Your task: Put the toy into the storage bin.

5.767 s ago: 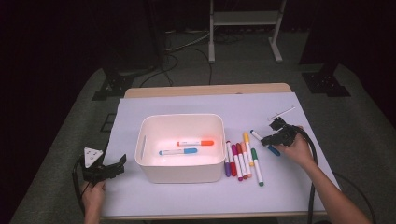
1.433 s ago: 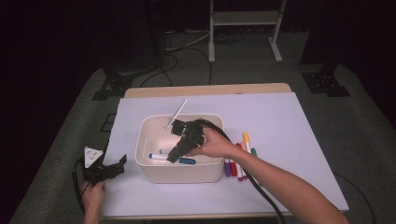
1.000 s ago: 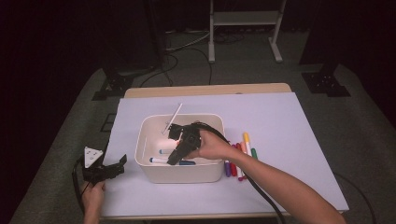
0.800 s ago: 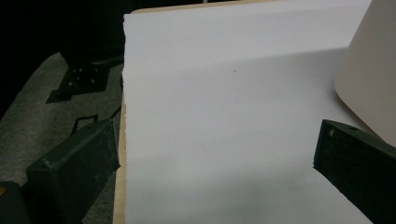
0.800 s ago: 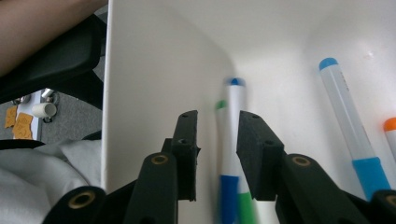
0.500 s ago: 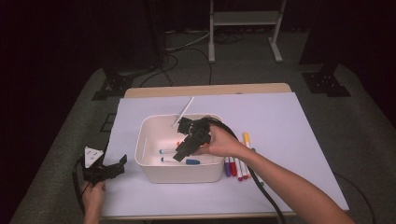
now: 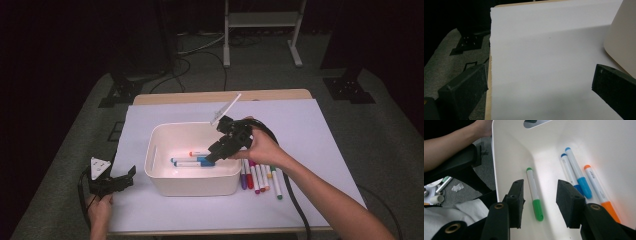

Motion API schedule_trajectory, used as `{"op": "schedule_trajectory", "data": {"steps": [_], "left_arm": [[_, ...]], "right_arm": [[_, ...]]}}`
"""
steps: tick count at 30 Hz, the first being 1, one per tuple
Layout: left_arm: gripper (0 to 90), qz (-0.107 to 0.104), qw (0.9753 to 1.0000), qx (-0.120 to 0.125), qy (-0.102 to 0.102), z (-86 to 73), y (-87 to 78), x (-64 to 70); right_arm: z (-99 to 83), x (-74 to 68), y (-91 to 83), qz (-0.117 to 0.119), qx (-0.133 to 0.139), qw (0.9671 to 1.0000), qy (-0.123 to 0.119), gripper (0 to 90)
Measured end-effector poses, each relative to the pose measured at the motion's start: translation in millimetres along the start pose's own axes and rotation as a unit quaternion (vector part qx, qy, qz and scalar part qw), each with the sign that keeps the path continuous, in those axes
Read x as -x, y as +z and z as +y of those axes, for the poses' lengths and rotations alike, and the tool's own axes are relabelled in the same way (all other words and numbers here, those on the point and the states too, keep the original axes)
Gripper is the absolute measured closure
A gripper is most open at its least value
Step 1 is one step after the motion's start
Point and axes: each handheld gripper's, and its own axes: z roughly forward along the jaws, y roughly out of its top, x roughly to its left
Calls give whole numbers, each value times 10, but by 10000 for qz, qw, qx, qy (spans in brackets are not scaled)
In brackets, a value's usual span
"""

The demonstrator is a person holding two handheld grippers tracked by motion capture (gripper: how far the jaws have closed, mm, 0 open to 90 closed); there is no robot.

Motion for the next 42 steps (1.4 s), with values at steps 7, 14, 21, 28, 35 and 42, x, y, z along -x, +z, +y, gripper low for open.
{"op": "schedule_trajectory", "data": {"steps": [7, 14, 21, 28, 35, 42], "left_arm": [[0, 4, 10000, -11, 9, 0, 1, 0], [0, 12, 10000, -3, 14, 0, 3, 3], [0, 21, 10000, -6, 21, 0, 2, 6], [0, 35, 10000, -4, 53, 0, 3, 9], [0, 28, 10000, -1, 71, -1, 4, 11], [0, 15, 10000, 9, 96, -1, 0, 11]], "right_arm": [[-202, 36, -265, -149, 254, 9994, 156, 561], [-530, 63, -590, -392, 540, 9971, 378, 557], [-871, 154, -720, -575, 648, 9945, 594, 558], [-1296, 324, -713, -796, 598, 9903, 970, 558], [-1611, 414, -614, -935, 440, 9866, 1265, 552], [-1885, 481, -495, -1123, 339, 9815, 1512, 542]]}}
